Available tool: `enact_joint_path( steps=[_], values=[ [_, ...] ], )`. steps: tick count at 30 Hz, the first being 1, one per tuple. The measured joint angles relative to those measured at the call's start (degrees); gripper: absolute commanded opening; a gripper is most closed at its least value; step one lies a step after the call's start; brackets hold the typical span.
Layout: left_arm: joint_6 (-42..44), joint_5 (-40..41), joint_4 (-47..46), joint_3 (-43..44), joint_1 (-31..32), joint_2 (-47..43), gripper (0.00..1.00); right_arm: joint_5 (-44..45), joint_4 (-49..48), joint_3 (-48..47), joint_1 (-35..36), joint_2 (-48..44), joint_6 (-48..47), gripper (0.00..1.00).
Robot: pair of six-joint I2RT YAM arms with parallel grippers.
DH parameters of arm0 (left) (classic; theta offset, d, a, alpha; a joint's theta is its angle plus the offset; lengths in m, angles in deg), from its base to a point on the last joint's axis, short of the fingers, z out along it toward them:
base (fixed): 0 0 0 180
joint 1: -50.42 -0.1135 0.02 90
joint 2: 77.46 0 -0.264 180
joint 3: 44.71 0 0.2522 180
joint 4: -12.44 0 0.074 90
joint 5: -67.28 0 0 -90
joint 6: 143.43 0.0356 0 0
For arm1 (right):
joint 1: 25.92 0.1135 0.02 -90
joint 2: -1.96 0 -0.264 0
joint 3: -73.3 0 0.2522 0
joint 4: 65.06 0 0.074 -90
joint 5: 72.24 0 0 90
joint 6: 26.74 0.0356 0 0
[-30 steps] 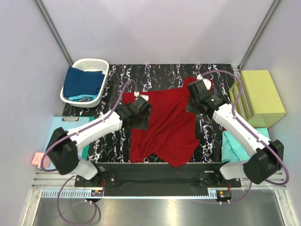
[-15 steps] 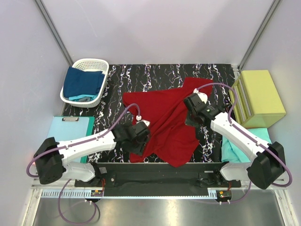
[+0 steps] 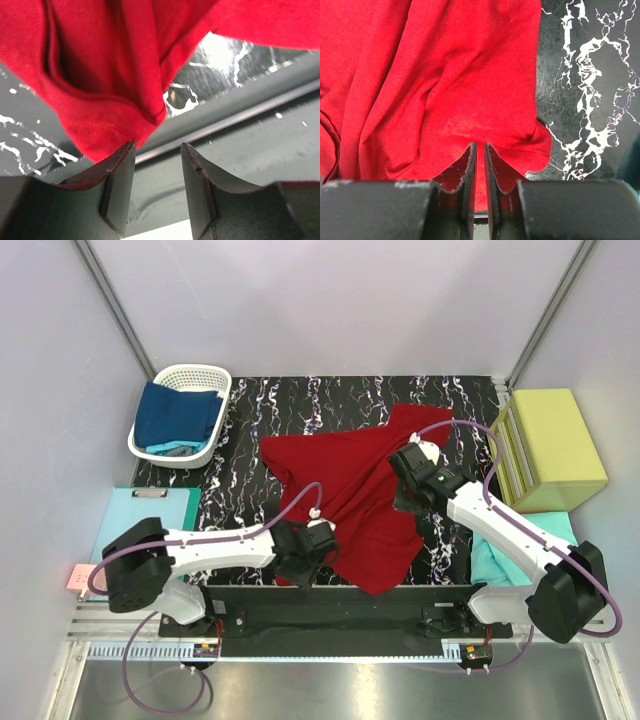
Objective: Fold and stack the t-shirts
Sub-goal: Flatten out the tshirt
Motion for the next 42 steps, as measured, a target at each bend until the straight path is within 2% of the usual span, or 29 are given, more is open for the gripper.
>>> enact_joint_path(
  steps=[6, 13, 25, 29, 42],
  values=[
    [0.28, 0.46, -2.32, 0.04, 0.0, 4.42, 0.49, 0.0, -0.09, 0.92, 0.04, -0.72, 0.0, 0.19],
    [-0.11, 3.23, -2.1, 0.66, 0.0, 5.09, 0.48, 0.02, -0.09, 2.16, 0.04, -2.03, -0.02, 0.2],
    [-4.83, 12.59, 4.92, 1.31, -0.02, -3.52, 0.47, 0.39, -0.7, 3.58, 0.04, -2.36, -0.09, 0.2],
    [-5.51, 12.46, 4.92, 0.96, 0.0, -2.71, 0.47, 0.37, -1.49, 3.69, 0.04, -2.34, -0.09, 0.2],
    [-3.74, 9.29, -3.19, -1.27, 0.0, 2.67, 0.46, 0.33, -2.1, 4.46, 0.09, -2.34, -0.11, 0.2]
  ],
)
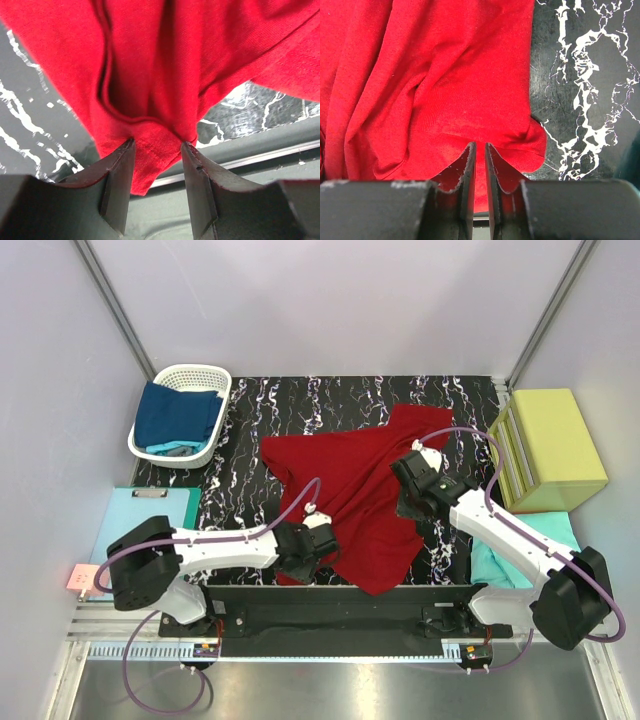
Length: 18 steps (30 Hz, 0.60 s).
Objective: Fold and stack the t-shirts
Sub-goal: Flatten out the tshirt
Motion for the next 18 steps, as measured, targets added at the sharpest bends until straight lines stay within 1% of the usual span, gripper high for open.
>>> enact_joint_path(
  steps=[4, 5, 7, 8, 11, 12, 14, 17, 18],
  values=[
    [0.76, -0.74, -1.79, 0.07, -0.02, 1.75, 0.43, 0.0, -0.07, 0.42, 0.04, 0.0, -0.04, 0.2],
    [0.94, -0.94, -2.14, 0.07, -0.02, 2.12, 0.36, 0.02, -0.04, 0.52, 0.04, 0.0, -0.15, 0.2],
    [1.33, -1.46, -2.67, 0.2, -0.02, 2.6, 0.27, 0.02, -0.02, 0.63, 0.04, 0.0, -0.24, 0.19],
    [1.22, -1.53, -2.8, 0.28, 0.0, 2.67, 0.18, 0.04, -0.04, 0.63, 0.04, 0.0, -0.26, 0.19],
    [1.75, -2.12, -3.3, 0.35, 0.0, 2.75, 0.05, 0.04, -0.04, 0.63, 0.07, 0.0, -0.44, 0.19],
    [1.64, -2.14, -3.3, 0.35, 0.0, 2.75, 0.03, 0.04, -0.04, 0.63, 0.07, 0.04, -0.48, 0.18],
    [1.53, -2.23, -3.21, 0.35, 0.0, 2.58, 0.0, 0.04, -0.07, 0.63, 0.07, 0.2, -0.61, 0.18],
    [0.87, -1.99, -2.51, 0.35, 0.11, 1.57, 0.0, 0.02, -0.22, 0.63, 0.07, 0.81, -0.68, 0.18],
    [0.5, -1.66, -1.77, 0.35, 0.24, 0.68, 0.05, 0.02, -0.31, 0.63, 0.07, 1.2, -0.72, 0.18]
  ],
)
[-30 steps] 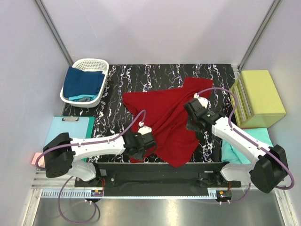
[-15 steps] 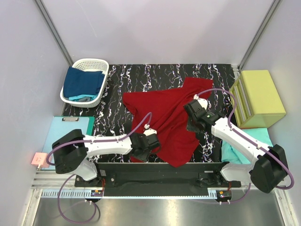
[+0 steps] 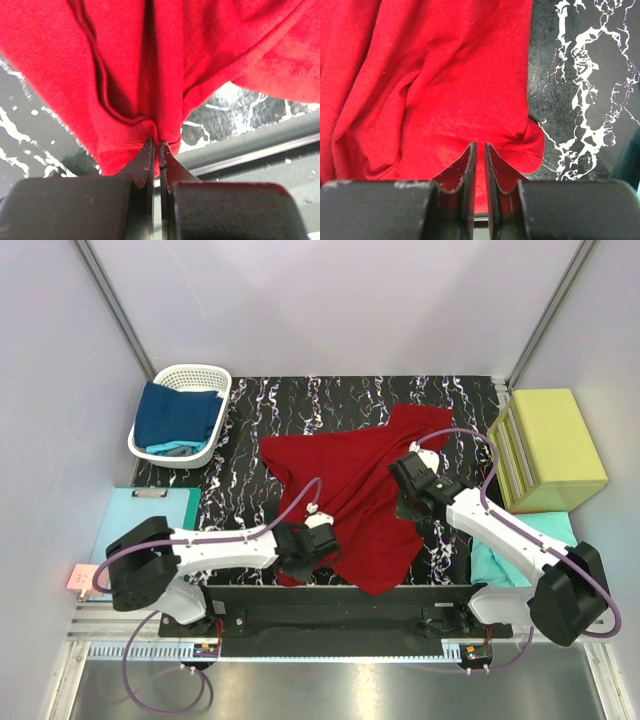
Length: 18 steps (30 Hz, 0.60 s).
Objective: Fold and stack the t-shirts
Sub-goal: Flatten out the tshirt
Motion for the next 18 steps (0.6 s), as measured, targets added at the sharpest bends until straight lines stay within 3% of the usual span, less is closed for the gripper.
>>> enact_joint_path(
  steps=[2, 6, 9, 14, 18],
  values=[
    [-0.57, 0.59, 1.2, 0.0, 0.22, -2.03, 0.08, -0.02, -0.13, 0.0, 0.0, 0.63, -0.11, 0.18],
    [-2.16, 2.43, 4.17, 0.0, 0.48, -8.44, 0.0, -0.15, -0.7, 0.0, 0.0, 1.42, -0.37, 0.17],
    [-3.32, 3.76, 5.88, 0.0, 0.48, -11.13, 0.0, -0.5, -1.07, 0.0, 0.0, 1.88, -0.59, 0.18],
    [-4.87, 4.94, 8.26, -0.02, 0.48, -12.44, 0.09, -0.83, -1.14, 0.0, 0.0, 2.54, -1.01, 0.19],
    [-5.62, 5.31, 8.79, -0.07, 0.48, -12.85, 0.09, -0.94, -1.25, 0.0, 0.0, 2.78, -1.16, 0.19]
  ],
)
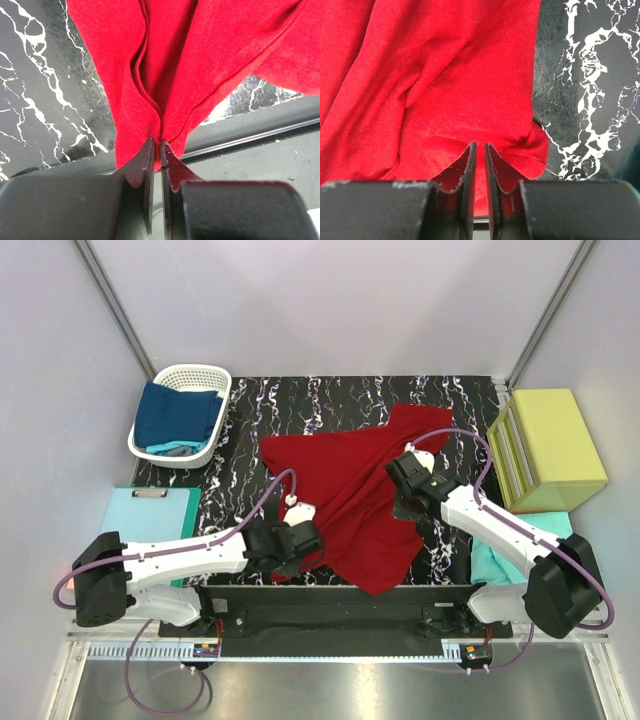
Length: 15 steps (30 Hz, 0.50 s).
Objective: Fold and stack the t-shirts
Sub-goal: Flatten out the tshirt
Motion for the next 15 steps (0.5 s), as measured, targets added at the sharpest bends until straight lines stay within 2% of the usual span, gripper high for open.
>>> enact_joint_path(
  steps=[9, 13, 15],
  values=[
    [-0.37, 0.0, 0.28, 0.0, 0.0, 1.53, 0.14, 0.0, -0.24, 0.17, 0.0, 0.02, 0.0, 0.2],
    [-0.37, -0.02, 0.33, 0.0, 0.0, 1.53, 0.22, 0.0, -0.22, 0.92, 0.0, 0.02, 0.0, 0.2],
    [-0.37, -0.04, 0.37, -0.02, 0.02, 1.55, 0.22, 0.0, -0.2, 1.18, 0.0, 0.02, 0.0, 0.2]
  ],
)
